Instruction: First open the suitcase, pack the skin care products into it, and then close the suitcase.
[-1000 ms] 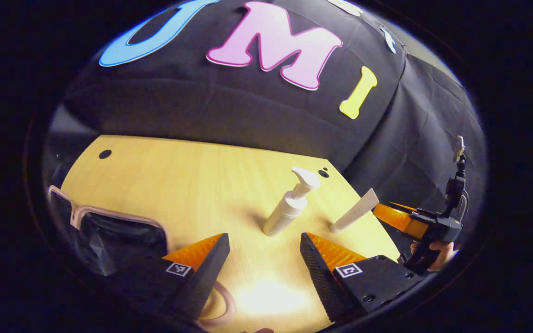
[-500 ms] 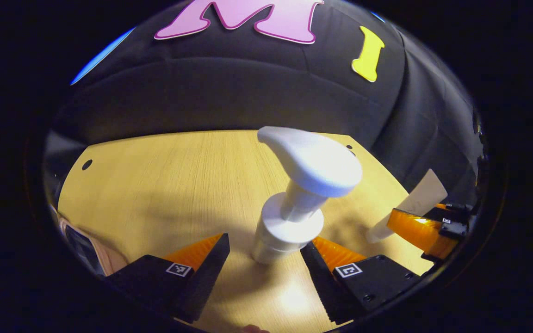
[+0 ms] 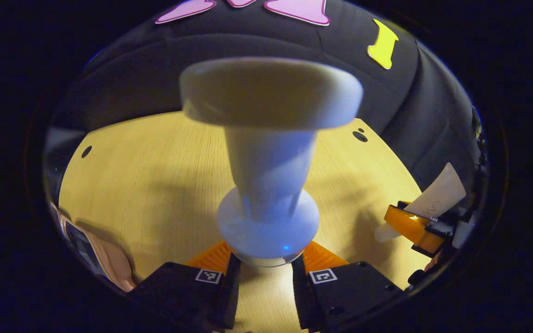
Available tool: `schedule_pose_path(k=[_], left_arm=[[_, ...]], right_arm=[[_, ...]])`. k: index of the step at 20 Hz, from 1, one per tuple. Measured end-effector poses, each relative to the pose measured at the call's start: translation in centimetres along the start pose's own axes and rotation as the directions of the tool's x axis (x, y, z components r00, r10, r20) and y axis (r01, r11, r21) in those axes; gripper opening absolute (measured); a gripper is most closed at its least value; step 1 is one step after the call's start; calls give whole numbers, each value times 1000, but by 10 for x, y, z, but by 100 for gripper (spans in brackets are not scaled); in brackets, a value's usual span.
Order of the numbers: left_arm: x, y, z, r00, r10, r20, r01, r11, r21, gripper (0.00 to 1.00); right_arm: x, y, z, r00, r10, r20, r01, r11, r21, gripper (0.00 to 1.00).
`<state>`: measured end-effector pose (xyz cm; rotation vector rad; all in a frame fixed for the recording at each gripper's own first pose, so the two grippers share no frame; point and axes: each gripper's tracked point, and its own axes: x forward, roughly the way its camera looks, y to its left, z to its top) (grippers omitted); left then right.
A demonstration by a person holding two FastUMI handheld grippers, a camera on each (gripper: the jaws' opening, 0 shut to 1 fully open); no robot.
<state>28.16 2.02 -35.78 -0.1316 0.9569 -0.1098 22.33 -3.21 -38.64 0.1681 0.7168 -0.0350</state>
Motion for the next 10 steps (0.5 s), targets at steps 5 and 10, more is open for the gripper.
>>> schedule_pose_path(k=[5, 10], left_arm=[[-124, 69, -61, 991, 34, -132, -42, 998, -55, 54], [-223, 164, -107, 956, 142, -258, -161, 985, -54, 54]], right_arm=[[-86, 58, 18, 986, 147, 81, -144, 989, -43, 40], [-148, 111, 3, 972, 218, 88, -211, 974, -86, 39]])
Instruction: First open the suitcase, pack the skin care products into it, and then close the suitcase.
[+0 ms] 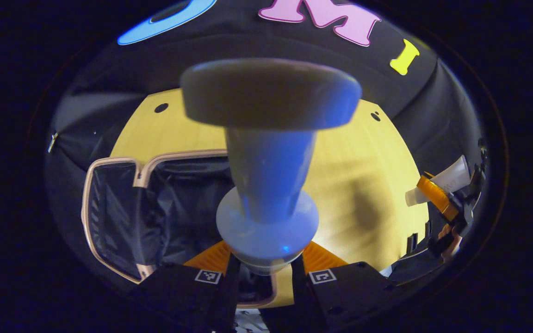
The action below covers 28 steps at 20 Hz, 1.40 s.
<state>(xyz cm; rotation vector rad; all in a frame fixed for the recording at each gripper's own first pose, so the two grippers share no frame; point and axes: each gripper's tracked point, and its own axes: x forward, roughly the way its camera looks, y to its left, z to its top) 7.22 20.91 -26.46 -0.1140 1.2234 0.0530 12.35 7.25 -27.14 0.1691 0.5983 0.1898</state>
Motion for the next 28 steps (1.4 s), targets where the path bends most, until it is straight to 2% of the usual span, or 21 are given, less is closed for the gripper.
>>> schedule_pose_path(k=[2, 4, 5, 8, 12, 16, 21, 22, 23, 24, 25, 26, 27, 28], left_arm=[[0, 45, -23, 993, 73, -95, -71, 997, 21, 54], [15, 74, -41, 973, 126, -196, -114, 991, 68, 57], [28, 81, -52, 957, 147, -251, -133, 988, 72, 54], [58, 89, -76, 916, 132, -380, -134, 991, 21, 54], [77, 112, -88, 876, 183, -447, -195, 981, 18, 54], [82, 120, -100, 867, 174, -466, -195, 981, 3, 54], [68, 122, -88, 926, 125, -357, -145, 989, -29, 64], [61, 121, -83, 943, 106, -317, -124, 992, -35, 67], [52, 120, -76, 959, 93, -267, -106, 994, -35, 70], [42, 118, -70, 976, 68, -209, -77, 996, -34, 78], [28, 115, -60, 991, 24, -129, -29, 999, -33, 82], [13, 116, -47, 1000, -12, -23, 11, 1000, -23, 86], [0, 121, -39, 998, -27, 49, 27, 1000, -7, 86], [-18, 129, -34, 993, -27, 115, 26, 1000, 9, 86]], right_arm=[[-7, 30, 1, 999, 34, 6, -34, 999, 13, 39], [-13, 54, 3, 998, 56, 5, -56, 998, 24, 39], [-17, 67, 7, 997, 73, 12, -74, 997, 30, 39], [-34, 97, 23, 993, 111, 49, -111, 994, 4, 39], [-50, 116, 19, 989, 141, 34, -140, 990, -27, 39], [-55, 140, -2, 986, 162, -28, -163, 985, -49, 39], [-51, 184, -14, 964, 243, -104, -250, 966, -61, 39], [-53, 196, -17, 955, 271, -122, -278, 959, -51, 33], [-52, 210, -20, 944, 298, -141, -305, 952, -32, 33], [-48, 222, -22, 932, 325, -164, -331, 944, -13, 33], [-44, 234, -25, 919, 348, -187, -353, 935, 5, 39], [-39, 249, -28, 903, 374, -210, -377, 926, 28, 39], [-34, 264, -29, 887, 402, -228, -401, 914, 53, 33], [-26, 279, -33, 871, 426, -246, -421, 904, 76, 32]])
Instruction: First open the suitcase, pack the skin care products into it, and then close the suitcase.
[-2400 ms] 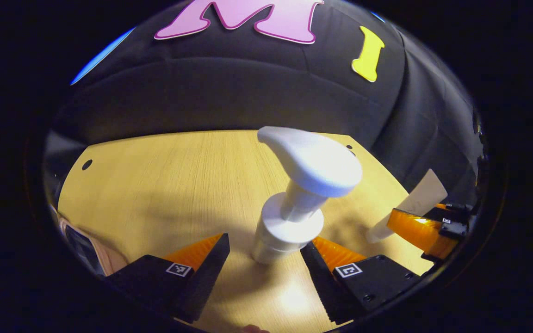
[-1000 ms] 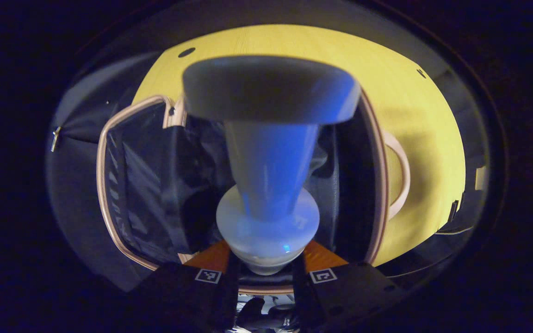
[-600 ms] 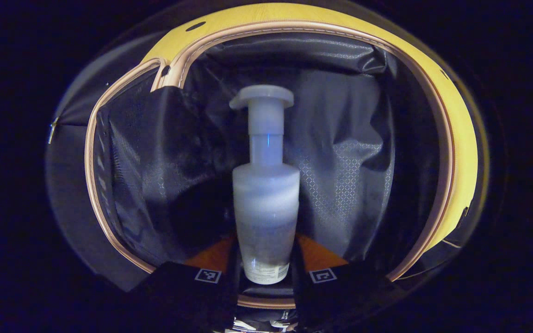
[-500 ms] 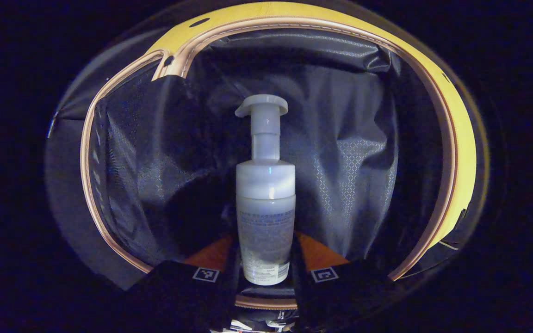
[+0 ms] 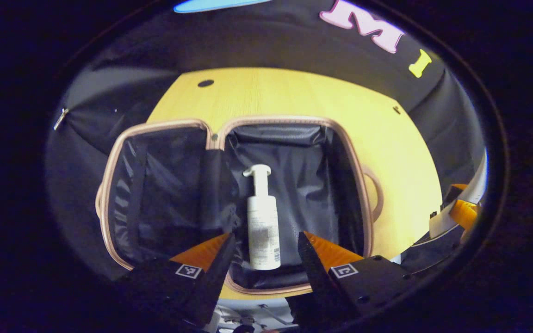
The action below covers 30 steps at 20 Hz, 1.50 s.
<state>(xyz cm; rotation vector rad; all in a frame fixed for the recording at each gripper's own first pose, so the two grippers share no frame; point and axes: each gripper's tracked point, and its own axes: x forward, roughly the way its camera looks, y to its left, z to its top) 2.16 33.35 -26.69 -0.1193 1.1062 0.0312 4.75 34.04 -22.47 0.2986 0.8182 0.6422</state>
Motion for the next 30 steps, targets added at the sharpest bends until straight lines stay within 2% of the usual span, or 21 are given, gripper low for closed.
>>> schedule_pose_path(k=[1, 2, 3, 5, 6, 9, 10, 12, 14, 16, 17, 18, 20, 21, 24, 25, 26, 27, 28, 30], left_arm=[[-18, 12, 5, 998, 6, 61, -6, 1000, 5, 86], [-32, 24, 5, 995, 14, 100, -14, 1000, -7, 86], [-46, 34, 1, 991, 18, 130, -13, 999, -37, 86], [-70, 56, -14, 988, 18, 154, 3, 991, -132, 89], [-77, 70, -21, 987, 32, 160, -4, 985, -174, 89], [-87, 129, -58, 981, 129, 147, -78, 947, -310, 89], [-96, 145, -69, 979, 145, 146, -85, 931, -355, 90], [-108, 172, -92, 975, 172, 139, -96, 897, -432, 90], [-117, 202, -113, 969, 212, 123, -129, 866, -483, 90], [-135, 217, -126, 964, 240, 111, -147, 836, -529, 90], [-142, 221, -128, 964, 242, 113, -140, 820, -555, 90], [-147, 226, -130, 965, 235, 118, -125, 805, -580, 90], [-155, 239, -129, 965, 227, 134, -97, 778, -621, 90], [-152, 242, -129, 964, 227, 136, -90, 765, -637, 90], [-132, 253, -136, 967, 223, 124, -87, 743, -664, 90], [-126, 260, -134, 967, 224, 122, -87, 739, -668, 90], [-118, 269, -129, 967, 224, 118, -88, 736, -672, 90], [-109, 281, -122, 968, 226, 112, -93, 732, -675, 90], [-104, 290, -113, 966, 232, 113, -96, 730, -677, 90], [-95, 304, -89, 967, 211, 142, -55, 719, -693, 90]], right_arm=[[17, 10, -3, 999, 28, -36, -27, 999, 21, 33], [36, 17, -8, 995, 46, -89, -40, 997, 62, 39], [56, 25, -17, 985, 63, -159, -45, 992, 117, 39], [100, 39, -36, 951, 96, -293, -33, 977, 212, 39], [119, 40, -50, 929, 93, -358, -4, 971, 241, 39], [164, 27, -79, 885, -20, -465, 127, 972, 199, 40], [167, 30, -89, 870, -28, -492, 139, 972, 191, 40], [174, 35, -104, 841, -35, -540, 195, 950, 243, 40], [183, 20, -116, 818, -95, -567, 267, 936, 228, 40], [187, 11, -122, 797, -129, -590, 305, 929, 208, 40], [190, 9, -123, 793, -129, -595, 322, 919, 229, 32], [193, 10, -120, 795, -122, -594, 332, 907, 260, 40], [197, 11, -115, 802, -129, -583, 351, 891, 286, 40], [196, 10, -111, 806, -145, -574, 362, 888, 285, 43], [190, 8, -93, 844, -195, -500, 374, 882, 287, 46], [185, 10, -90, 855, -201, -479, 369, 884, 288, 54], [181, 16, -82, 874, -195, -445, 348, 889, 296, 70], [177, 22, -71, 899, -186, -397, 319, 899, 301, 72], [169, 29, -57, 927, -169, -335, 277, 911, 306, 66], [147, 45, -34, 967, -105, -231, 176, 934, 312, 81]])
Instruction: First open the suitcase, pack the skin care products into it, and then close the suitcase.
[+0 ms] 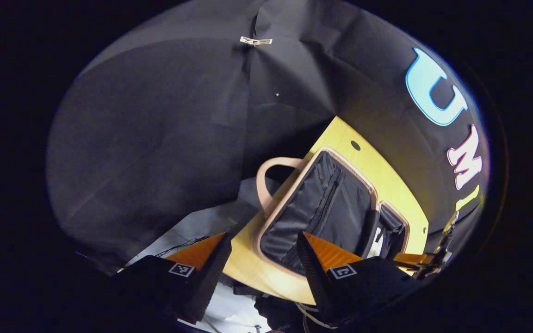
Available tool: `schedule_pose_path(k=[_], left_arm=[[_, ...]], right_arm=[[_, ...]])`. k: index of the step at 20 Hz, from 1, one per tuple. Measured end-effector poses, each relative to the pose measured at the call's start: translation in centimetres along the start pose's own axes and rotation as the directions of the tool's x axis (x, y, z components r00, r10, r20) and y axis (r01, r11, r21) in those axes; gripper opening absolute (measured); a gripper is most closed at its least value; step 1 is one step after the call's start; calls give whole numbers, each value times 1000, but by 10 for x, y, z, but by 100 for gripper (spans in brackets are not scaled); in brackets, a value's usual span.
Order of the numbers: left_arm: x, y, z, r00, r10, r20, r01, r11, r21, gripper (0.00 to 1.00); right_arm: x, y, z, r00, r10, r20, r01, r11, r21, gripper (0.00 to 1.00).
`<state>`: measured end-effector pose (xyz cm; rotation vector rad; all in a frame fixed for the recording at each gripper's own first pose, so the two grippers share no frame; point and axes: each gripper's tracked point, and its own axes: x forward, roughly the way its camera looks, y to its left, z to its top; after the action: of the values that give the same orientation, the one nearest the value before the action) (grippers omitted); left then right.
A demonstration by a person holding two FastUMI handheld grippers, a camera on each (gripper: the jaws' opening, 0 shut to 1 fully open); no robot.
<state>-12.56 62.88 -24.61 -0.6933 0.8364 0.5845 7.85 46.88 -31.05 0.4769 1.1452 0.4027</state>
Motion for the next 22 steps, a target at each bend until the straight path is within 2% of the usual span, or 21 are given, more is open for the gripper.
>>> schedule_pose_path(k=[2, 5, 7, 11, 12, 14, 16, 17, 19, 22], left_arm=[[13, -2, 22, 1000, -26, -13, 26, 999, -23, 90], [47, 10, 53, 999, 29, -34, -29, 999, 21, 90], [68, 13, 67, 997, 49, -55, -47, 998, 50, 90], [110, 23, 61, 985, 99, -139, -93, 994, 51, 90], [119, 27, 57, 979, 129, -158, -120, 991, 67, 90], [133, 38, 49, 951, 255, -177, -228, 961, 156, 90], [153, 43, 43, 934, 301, -191, -260, 942, 210, 91], [159, 39, 38, 930, 296, -216, -252, 945, 209, 91], [168, 19, 30, 941, 208, -265, -166, 971, 174, 82], [178, 18, 23, 932, 251, -261, -201, 958, 202, 22]], right_arm=[[-31, 13, 8, 996, 76, 50, -74, 997, -38, 82], [-65, 13, 16, 987, 123, 103, -116, 990, -74, 82], [-81, 1, 21, 984, 123, 127, -116, 992, -58, 82], [-92, -38, 32, 983, 43, 176, -41, 999, -20, 82], [-95, -41, 33, 984, 35, 174, -34, 999, -11, 82], [-90, -42, 28, 987, 43, 154, -44, 999, 4, 82], [-84, -48, 25, 990, 31, 140, -35, 999, 26, 82], [-83, -51, 27, 989, 27, 146, -32, 999, 28, 71], [-87, -54, 31, 987, 28, 158, -33, 999, 30, 71], [-89, -62, 34, 985, 10, 170, -19, 998, 53, 71]])
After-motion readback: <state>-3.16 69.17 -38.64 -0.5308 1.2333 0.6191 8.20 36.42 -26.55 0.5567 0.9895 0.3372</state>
